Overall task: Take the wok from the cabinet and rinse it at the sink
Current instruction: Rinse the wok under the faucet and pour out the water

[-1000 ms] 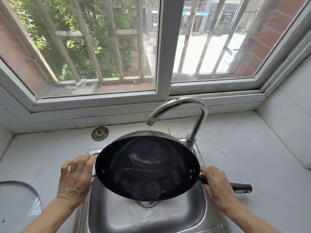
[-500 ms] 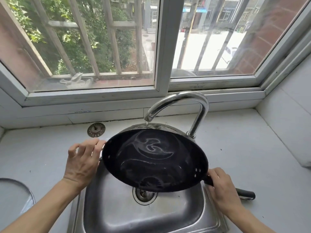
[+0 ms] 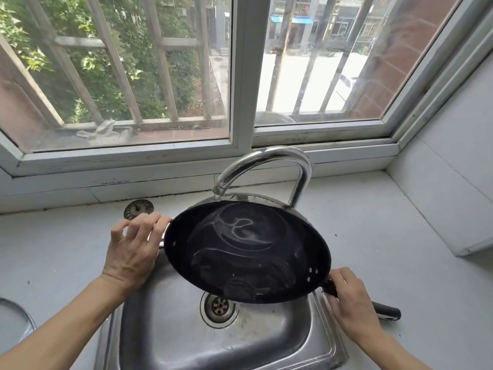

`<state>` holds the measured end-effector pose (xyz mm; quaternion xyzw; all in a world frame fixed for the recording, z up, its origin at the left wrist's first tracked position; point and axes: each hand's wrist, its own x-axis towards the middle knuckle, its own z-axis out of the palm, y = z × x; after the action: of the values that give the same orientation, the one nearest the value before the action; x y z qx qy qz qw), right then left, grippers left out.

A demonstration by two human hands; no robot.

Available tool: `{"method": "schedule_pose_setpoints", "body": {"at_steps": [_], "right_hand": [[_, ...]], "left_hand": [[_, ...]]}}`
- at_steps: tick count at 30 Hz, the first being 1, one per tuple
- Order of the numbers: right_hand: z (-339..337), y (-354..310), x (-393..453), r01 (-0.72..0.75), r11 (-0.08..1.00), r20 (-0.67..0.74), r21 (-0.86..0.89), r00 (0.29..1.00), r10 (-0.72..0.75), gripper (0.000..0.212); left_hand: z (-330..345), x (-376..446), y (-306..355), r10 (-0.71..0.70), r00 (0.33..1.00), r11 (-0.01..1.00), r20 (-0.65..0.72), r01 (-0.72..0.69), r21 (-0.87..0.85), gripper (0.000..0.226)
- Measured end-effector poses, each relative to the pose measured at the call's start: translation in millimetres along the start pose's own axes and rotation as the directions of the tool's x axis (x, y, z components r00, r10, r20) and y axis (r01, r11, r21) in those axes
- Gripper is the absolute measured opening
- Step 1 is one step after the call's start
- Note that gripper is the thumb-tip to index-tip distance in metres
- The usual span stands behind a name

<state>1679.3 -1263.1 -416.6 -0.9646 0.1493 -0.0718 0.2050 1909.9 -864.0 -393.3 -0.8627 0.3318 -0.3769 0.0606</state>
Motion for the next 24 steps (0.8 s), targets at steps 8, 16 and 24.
{"method": "schedule_pose_setpoints", "body": {"at_steps": [8,16,24], "right_hand": [[1.6,-13.4,8.7,0.075,0.997,-0.007,0.001,0.997,-0.074,0.046],[6.4,-33.9,37.5,0.201,0.979,-0.010,-0.020,0.980,-0.201,0.037],[14.0,-61.6,59.7,0.348,0.935,-0.022,-0.070,0.936,-0.351,0.054]], "left_hand": [[-9.2,-27.1,-10.0,-0.074,0.997,0.997,0.003,0.074,-0.006,0.057],[-25.2,-64.2,-23.0,-0.239,0.970,0.971,0.054,0.239,-0.007,0.049],[-41.6,-98.8,-36.6,-0.371,0.912,0.928,0.175,0.371,0.033,0.077]]}}
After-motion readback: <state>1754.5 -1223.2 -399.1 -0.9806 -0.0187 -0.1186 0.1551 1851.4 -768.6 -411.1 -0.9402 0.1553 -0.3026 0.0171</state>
